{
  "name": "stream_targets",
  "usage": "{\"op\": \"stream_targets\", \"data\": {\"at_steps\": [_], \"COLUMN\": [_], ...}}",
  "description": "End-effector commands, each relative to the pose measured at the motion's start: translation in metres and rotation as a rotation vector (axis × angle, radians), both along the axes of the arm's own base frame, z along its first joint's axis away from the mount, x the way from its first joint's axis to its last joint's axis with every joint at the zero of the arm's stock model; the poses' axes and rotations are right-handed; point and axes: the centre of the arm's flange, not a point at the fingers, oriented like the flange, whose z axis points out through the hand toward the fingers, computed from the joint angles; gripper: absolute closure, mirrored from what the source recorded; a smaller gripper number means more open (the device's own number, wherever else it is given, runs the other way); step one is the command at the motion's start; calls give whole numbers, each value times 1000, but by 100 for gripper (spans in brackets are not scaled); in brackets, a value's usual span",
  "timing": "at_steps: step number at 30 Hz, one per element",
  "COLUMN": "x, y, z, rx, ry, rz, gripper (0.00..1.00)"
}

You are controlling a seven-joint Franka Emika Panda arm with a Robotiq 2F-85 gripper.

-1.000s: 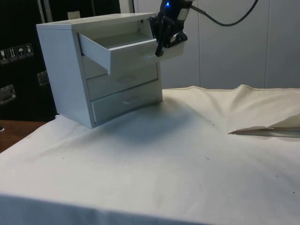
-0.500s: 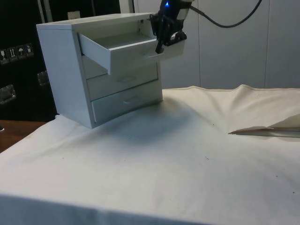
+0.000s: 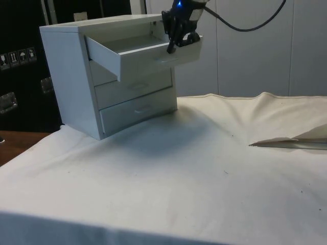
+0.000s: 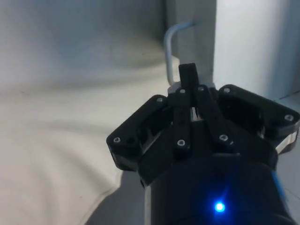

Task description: Open the drawer, then close it.

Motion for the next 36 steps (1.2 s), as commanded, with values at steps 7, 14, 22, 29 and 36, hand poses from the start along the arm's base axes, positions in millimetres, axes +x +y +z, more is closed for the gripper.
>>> {"op": "stream_targets", "data": {"at_steps": [7, 14, 22, 29, 36], "x": [15, 20, 23, 26, 28], "y": [-1, 0, 1, 2, 3], "z": [3, 6, 7, 8, 8], "rx": [-40, -63, -93, -124, -151], "ry": [-31, -39, -54, -76, -98], "rz": [-14, -31, -50, -70, -91], "gripper": [100, 100, 100, 100, 100]}}
